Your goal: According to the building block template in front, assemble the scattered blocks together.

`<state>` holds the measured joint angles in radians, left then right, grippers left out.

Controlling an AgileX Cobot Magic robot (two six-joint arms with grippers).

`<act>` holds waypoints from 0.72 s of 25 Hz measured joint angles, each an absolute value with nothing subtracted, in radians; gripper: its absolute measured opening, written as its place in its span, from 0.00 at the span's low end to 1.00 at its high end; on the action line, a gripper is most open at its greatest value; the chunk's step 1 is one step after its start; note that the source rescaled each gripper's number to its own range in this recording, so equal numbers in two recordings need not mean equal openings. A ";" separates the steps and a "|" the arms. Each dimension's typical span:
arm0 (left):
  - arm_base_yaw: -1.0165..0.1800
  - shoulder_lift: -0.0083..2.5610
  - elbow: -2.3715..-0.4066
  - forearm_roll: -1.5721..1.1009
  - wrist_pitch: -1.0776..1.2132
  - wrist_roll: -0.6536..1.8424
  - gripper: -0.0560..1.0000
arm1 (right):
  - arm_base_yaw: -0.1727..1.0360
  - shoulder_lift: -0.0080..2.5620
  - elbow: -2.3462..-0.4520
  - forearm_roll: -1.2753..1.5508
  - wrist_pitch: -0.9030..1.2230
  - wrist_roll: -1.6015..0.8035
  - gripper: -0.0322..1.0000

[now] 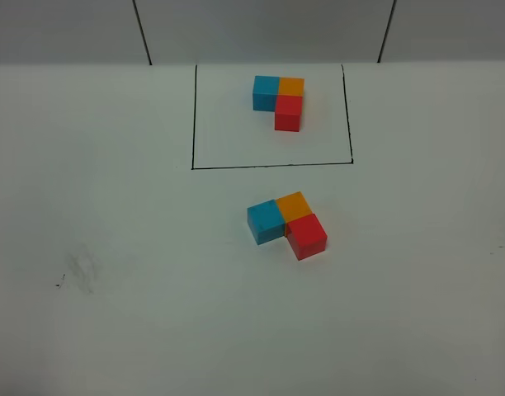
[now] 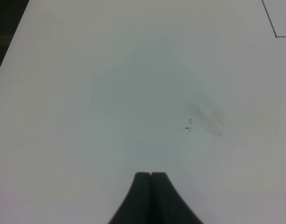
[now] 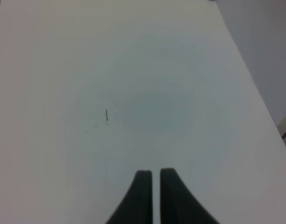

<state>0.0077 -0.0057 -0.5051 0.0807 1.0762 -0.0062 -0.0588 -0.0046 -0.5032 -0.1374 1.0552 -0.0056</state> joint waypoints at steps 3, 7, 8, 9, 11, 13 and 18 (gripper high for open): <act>0.008 -0.006 -0.505 0.081 1.076 -0.006 0.05 | -0.059 -0.005 -0.503 -0.137 1.055 -0.006 0.03; 0.008 -0.006 -0.505 0.081 1.076 -0.006 0.05 | -0.059 -0.005 -0.503 -0.137 1.055 -0.006 0.03; 0.008 -0.006 -0.505 0.081 1.076 -0.006 0.05 | -0.059 -0.005 -0.503 -0.137 1.055 -0.006 0.03; 0.008 -0.006 -0.505 0.081 1.076 -0.006 0.05 | -0.059 -0.005 -0.503 -0.137 1.055 -0.006 0.03; 0.008 -0.006 -0.505 0.081 1.076 -0.006 0.05 | -0.059 -0.005 -0.503 -0.137 1.055 -0.006 0.03; 0.008 -0.006 -0.505 0.081 1.076 -0.006 0.05 | -0.059 -0.005 -0.503 -0.137 1.055 -0.006 0.03; 0.008 -0.006 -0.505 0.081 1.076 -0.006 0.05 | -0.059 -0.005 -0.503 -0.137 1.055 -0.006 0.03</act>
<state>0.0077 -0.0057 -0.5051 0.0807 1.0762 -0.0062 -0.0588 -0.0046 -0.5032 -0.1374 1.0552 -0.0056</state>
